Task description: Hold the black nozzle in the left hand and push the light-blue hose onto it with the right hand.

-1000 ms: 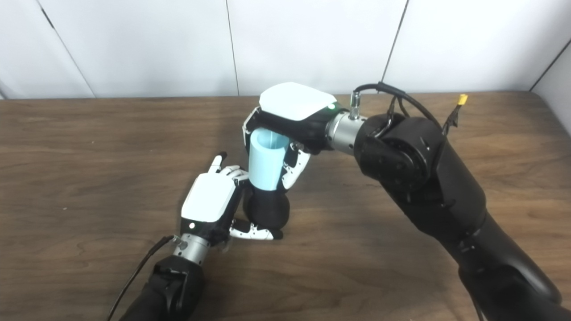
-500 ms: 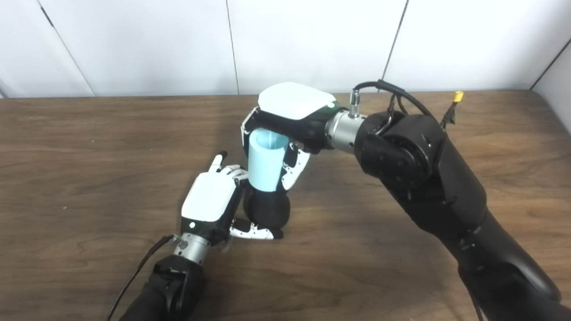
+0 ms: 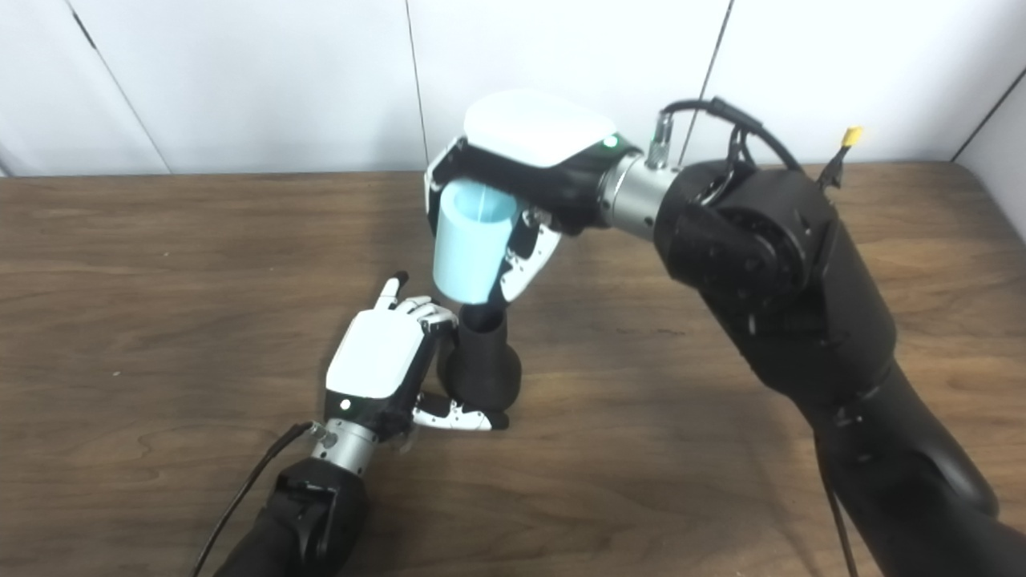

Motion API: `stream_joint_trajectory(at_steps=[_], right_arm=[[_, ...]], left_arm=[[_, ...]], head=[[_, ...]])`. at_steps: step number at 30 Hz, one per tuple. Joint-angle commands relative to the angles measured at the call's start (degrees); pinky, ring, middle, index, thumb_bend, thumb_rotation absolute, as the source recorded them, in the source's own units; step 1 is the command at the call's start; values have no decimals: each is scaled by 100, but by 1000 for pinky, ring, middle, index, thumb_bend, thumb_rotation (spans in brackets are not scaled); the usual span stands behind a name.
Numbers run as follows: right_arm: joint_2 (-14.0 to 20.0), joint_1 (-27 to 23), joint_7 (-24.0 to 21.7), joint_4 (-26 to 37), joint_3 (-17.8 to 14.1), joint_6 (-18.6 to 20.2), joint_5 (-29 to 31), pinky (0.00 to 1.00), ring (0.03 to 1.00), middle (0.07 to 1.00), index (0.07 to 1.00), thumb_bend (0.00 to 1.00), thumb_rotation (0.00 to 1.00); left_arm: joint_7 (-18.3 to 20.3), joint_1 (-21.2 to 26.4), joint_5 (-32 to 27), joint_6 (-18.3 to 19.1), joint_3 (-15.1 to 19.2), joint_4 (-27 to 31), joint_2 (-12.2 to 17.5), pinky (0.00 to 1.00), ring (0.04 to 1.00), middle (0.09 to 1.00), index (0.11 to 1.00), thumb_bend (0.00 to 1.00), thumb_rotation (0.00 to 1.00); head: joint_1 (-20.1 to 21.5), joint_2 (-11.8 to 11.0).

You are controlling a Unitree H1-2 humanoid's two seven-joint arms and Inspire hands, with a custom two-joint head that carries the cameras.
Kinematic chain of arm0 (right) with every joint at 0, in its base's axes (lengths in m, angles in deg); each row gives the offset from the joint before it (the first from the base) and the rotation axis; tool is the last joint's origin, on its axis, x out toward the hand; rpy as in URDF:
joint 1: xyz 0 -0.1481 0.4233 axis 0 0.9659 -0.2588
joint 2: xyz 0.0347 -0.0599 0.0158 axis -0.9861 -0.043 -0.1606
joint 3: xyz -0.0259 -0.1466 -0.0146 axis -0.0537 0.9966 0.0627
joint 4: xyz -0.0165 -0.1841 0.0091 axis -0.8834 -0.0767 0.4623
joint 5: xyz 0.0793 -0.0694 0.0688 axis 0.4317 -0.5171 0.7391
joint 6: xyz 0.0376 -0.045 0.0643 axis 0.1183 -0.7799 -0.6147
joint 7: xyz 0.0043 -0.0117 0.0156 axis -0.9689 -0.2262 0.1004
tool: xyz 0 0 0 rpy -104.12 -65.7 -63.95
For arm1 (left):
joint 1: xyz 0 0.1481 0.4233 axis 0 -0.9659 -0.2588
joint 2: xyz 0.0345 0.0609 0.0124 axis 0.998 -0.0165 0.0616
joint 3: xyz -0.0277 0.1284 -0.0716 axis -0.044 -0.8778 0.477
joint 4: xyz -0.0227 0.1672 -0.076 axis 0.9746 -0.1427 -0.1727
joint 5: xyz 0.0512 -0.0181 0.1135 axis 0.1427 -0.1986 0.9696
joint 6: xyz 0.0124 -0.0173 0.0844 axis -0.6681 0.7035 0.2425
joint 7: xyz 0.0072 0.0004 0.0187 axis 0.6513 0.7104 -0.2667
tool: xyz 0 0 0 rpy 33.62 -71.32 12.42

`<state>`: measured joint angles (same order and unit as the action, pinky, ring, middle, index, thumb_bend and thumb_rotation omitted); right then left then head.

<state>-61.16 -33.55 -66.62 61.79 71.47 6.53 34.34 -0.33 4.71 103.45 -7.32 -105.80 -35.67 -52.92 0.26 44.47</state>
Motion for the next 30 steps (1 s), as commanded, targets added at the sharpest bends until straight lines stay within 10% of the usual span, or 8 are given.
stream_joint_trajectory(at_steps=[1, 30], right_arm=[[98, -338, 193, 164, -174, -179, 120, 286, 386, 509, 522, 492, 0], [154, -150, -248, 160, 290, -160, -180, 271, 402, 547, 494, 489, 0]], left_arm=[[112, -60, 77, -60, -67, -2, 17, 1000, 801, 689, 483, 524, 52], [171, -63, 91, -41, -63, 48, 19, 1000, 803, 688, 483, 524, 52]], head=[[3, 3], [38, 40]])
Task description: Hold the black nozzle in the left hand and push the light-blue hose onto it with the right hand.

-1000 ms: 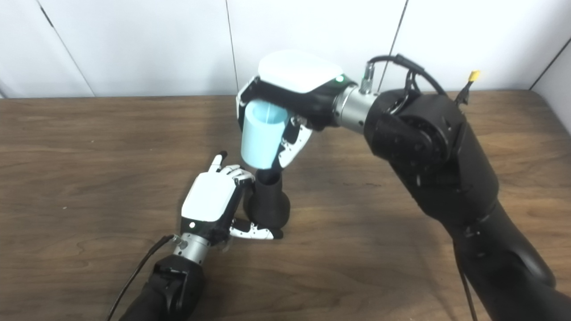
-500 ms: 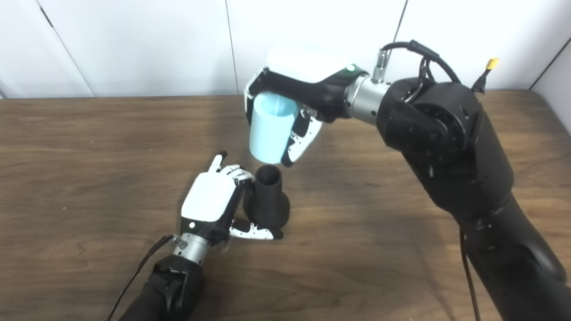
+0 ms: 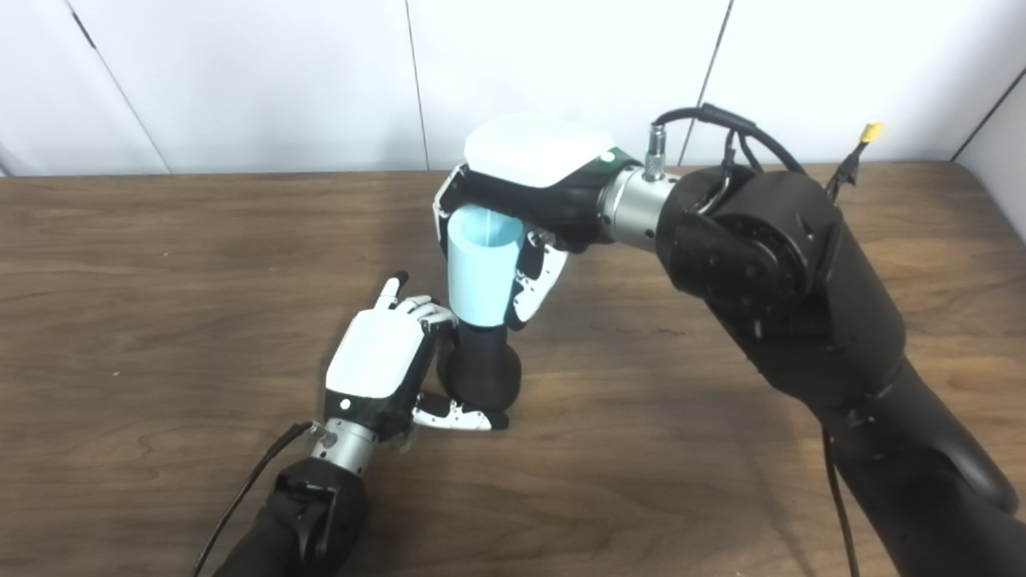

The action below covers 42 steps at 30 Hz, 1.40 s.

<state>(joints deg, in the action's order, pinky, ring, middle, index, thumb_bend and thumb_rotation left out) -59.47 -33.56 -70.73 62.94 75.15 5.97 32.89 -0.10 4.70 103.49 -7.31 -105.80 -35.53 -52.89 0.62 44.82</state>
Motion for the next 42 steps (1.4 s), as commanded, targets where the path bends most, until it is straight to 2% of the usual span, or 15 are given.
stream_joint_trajectory(at_steps=[1, 13, 22, 23, 25, 29, 31, 33, 37, 40, 42], right_arm=[[-27, -133, 182, 38, -94, -106, -3, 273, 403, 548, 493, 489, 0], [-125, -15, 303, -128, -124, -289, -19, 264, 384, 513, 521, 489, 0], [-130, -2, 362, -253, -76, -512, -186, 277, 404, 534, 513, 490, 0], [-127, -10, 351, -243, -76, -514, -211, 306, 428, 506, 501, 496, 0], [-121, -26, 327, -212, -88, -498, -242, 280, 402, 521, 515, 491, 0], [-108, -114, 146, -60, -117, -299, -349, 259, 374, 485, 551, 485, 0], [-107, -172, 43, -3, -113, -239, -426, 215, 378, 501, 497, 511, 0], [-107, -220, -27, 35, -113, -270, -516, 201, 345, 470, 518, 509, 0], [-124, -250, -70, 45, -149, -292, -449, 261, 356, 496, 506, 513, 0], [-141, -269, -115, 14, -114, -285, -444, 240, 342, 471, 536, 509, 0], [-169, -261, -134, -10, -107, -267, -399, 238, 348, 484, 519, 511, 0]], left_arm=[[147, -62, 87, -42, -63, 34, 18, 1000, 802, 688, 483, 524, 52], [137, -55, 99, -43, -64, 26, 15, 1000, 801, 688, 482, 524, 52], [117, -60, 53, -71, -50, 30, 16, 1000, 805, 689, 482, 524, 51], [112, -60, 54, -75, -51, 30, 19, 1000, 804, 689, 482, 524, 51], [110, -61, 63, -73, -51, 33, 21, 1000, 803, 689, 482, 524, 52], [127, -63, 58, -65, -46, 47, 18, 1000, 801, 688, 482, 524, 51], [116, -65, 59, -63, -44, 43, 15, 1000, 800, 687, 482, 524, 51], [130, -68, 61, -51, -43, 47, 8, 1000, 800, 687, 482, 524, 51], [153, -65, 85, -48, -53, 59, 14, 1000, 802, 689, 482, 524, 52], [121, -61, 73, -69, -51, 48, 12, 1000, 798, 686, 482, 524, 52], [137, -66, 68, -57, -46, 61, 6, 1000, 799, 687, 482, 524, 52]], head=[[3, 4], [32, 0], [51, 12], [52, 16], [52, 16], [57, 21], [65, 29], [70, 35], [64, 38], [65, 51], [68, 56]])
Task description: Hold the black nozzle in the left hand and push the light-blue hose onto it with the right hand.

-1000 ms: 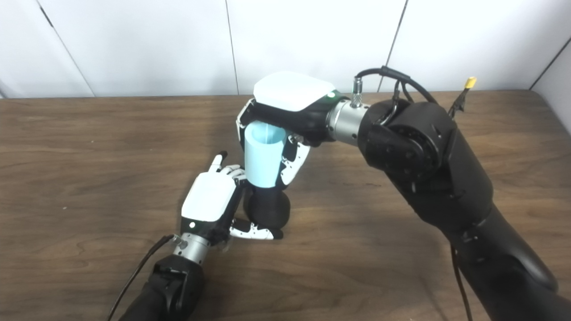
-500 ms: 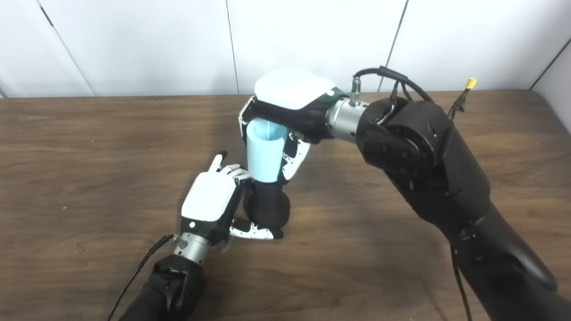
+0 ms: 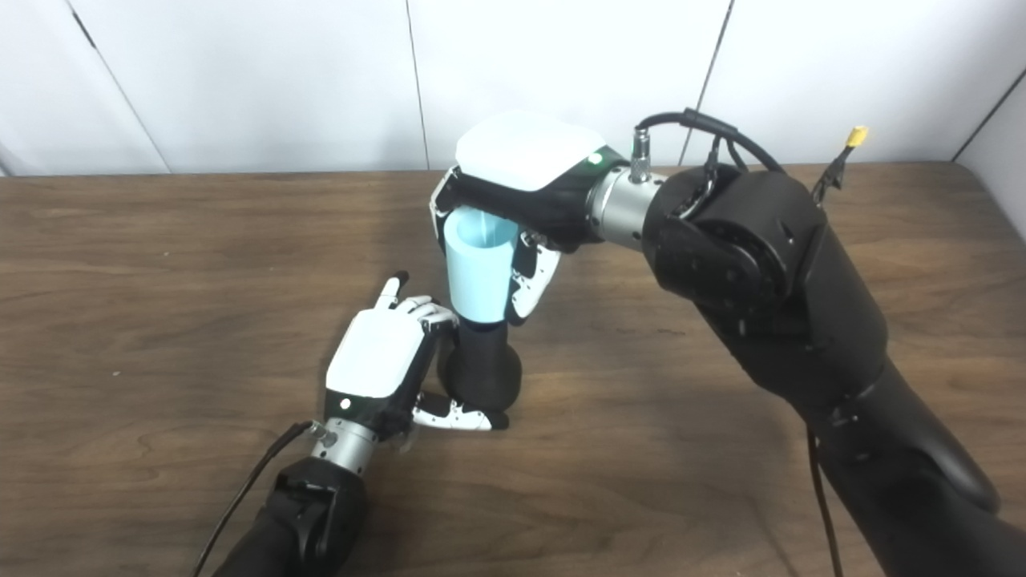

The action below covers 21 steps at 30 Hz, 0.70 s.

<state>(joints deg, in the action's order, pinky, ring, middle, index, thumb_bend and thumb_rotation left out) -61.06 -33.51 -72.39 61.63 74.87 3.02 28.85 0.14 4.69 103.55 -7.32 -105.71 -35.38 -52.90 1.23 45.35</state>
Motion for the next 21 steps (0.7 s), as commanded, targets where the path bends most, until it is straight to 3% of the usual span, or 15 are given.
stream_joint_trajectory(at_steps=[1, 4, 14, 21], right_arm=[[-20, -251, 37, 110, -82, 21, 27, 254, 360, 501, 506, 513, 0], [-33, -187, 59, 96, -89, -6, 47, 299, 377, 523, 491, 513, 0], [-30, -71, 168, -39, -63, -233, 144, 240, 367, 510, 511, 513, 0], [-64, -39, 203, -63, -18, -270, 20, 269, 370, 520, 491, 514, 0]], left_arm=[[121, -67, 69, -51, -56, 53, 7, 1000, 800, 688, 482, 524, 52], [134, -72, 79, -48, -58, 74, 10, 1000, 800, 688, 482, 524, 52], [150, -81, 65, -62, -50, 94, 21, 1000, 802, 688, 482, 524, 51], [133, -83, 67, -53, -47, 76, 6, 1000, 800, 687, 482, 524, 51]], head=[[4, 7], [-2, 18], [13, 38], [1, 28]])
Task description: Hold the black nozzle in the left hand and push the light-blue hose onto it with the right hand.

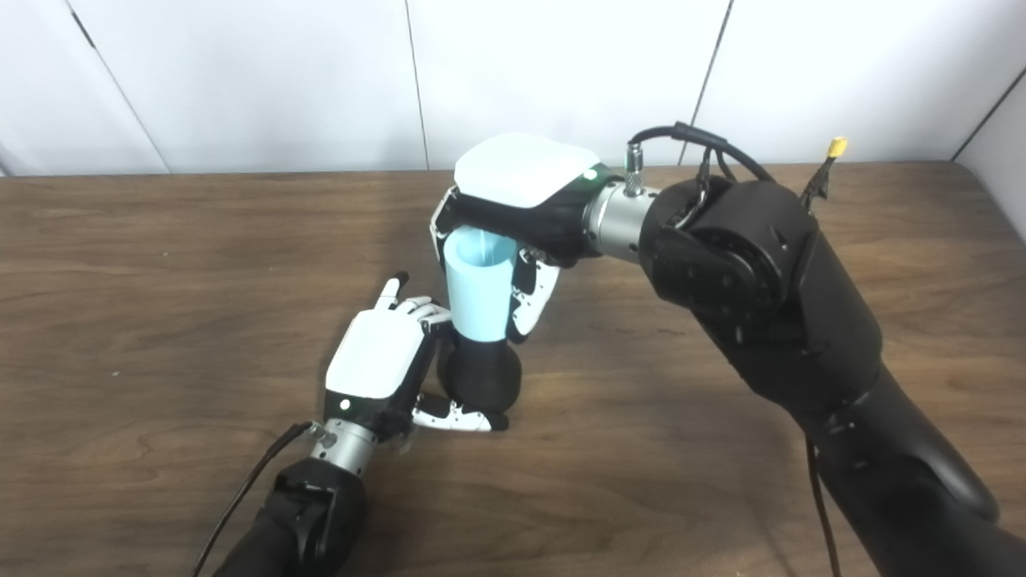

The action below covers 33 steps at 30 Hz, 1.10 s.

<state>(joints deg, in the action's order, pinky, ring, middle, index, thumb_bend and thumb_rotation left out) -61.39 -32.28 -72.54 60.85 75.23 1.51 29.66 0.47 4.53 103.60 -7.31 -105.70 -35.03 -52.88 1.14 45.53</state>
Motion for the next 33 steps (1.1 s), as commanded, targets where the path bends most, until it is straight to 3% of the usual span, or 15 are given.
stream_joint_trajectory(at_steps=[1, 7, 20, 33], right_arm=[[-39, -155, 238, 2, -50, -141, -66, 269, 370, 517, 492, 514, 0], [-55, -114, 352, -53, -94, -292, -46, 228, 373, 519, 502, 513, 0], [-81, -91, 473, -61, -81, -356, -107, 254, 368, 518, 498, 513, 0], [-46, -3, 265, 70, -70, -286, -175, 289, 376, 528, 488, 514, 0]], left_arm=[[110, -66, 67, -53, -52, 44, 6, 1000, 800, 688, 482, 524, 51], [118, -62, 67, -59, -57, 51, 9, 1000, 801, 689, 482, 524, 51], [182, -66, 93, -35, -58, 103, 12, 1000, 803, 691, 482, 524, 52], [229, -79, 113, -31, -41, 142, 0, 1000, 804, 690, 482, 523, 52]], head=[[10, 10], [10, 9], [14, 26], [25, 66]])
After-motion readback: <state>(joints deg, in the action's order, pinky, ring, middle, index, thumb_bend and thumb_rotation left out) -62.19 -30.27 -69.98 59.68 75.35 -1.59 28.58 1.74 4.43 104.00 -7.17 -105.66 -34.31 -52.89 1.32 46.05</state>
